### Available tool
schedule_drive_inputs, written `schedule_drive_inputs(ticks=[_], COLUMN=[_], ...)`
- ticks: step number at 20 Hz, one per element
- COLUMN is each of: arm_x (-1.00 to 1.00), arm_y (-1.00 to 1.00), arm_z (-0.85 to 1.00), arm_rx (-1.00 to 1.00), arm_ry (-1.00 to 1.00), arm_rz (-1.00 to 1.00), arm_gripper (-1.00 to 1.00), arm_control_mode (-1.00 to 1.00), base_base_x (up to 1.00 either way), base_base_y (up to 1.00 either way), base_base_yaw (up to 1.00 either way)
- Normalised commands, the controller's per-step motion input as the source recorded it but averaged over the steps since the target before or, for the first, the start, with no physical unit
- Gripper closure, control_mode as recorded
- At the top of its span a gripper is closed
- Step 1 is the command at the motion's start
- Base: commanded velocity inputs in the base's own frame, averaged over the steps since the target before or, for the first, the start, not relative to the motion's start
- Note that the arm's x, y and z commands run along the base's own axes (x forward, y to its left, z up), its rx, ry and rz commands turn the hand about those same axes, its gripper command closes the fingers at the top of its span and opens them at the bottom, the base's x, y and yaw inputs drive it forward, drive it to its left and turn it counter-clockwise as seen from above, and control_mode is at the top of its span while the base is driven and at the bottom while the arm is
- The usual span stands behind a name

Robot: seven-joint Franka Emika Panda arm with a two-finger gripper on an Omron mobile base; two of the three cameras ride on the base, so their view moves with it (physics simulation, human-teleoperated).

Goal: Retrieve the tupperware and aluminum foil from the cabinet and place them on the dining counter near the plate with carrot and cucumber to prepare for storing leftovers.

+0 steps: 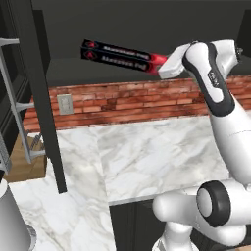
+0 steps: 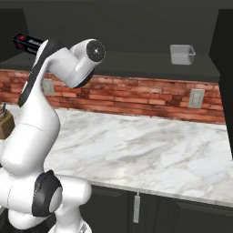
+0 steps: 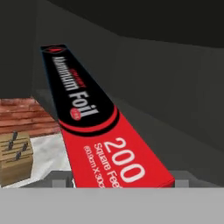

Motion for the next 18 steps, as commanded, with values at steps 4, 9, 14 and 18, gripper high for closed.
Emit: schedule_drive_inputs(ticks=[4, 9, 14, 18], arm_x=[-1.00, -1.00, -1.00, -1.00], arm_y=[-0.83, -0.39, -0.03, 0.00], arm_z=[0.46, 0.25, 0.01, -0.16], arm_rx=[0.13, 0.00, -0.01, -0.04], arm_ry=[0.06, 0.21, 0.36, 0.41], arm_rz=[-0.02, 0.05, 0.01, -0.01], arm_gripper=[1.00, 1.00, 1.00, 1.00], arm_control_mode=[-1.00, -1.00, -1.00, -1.00], base_base_x=[0.00, 0.00, 0.00, 0.00], base_base_y=[0.00, 0.00, 0.00, 0.00], base_base_yaw=[0.00, 0.00, 0.00, 0.00])
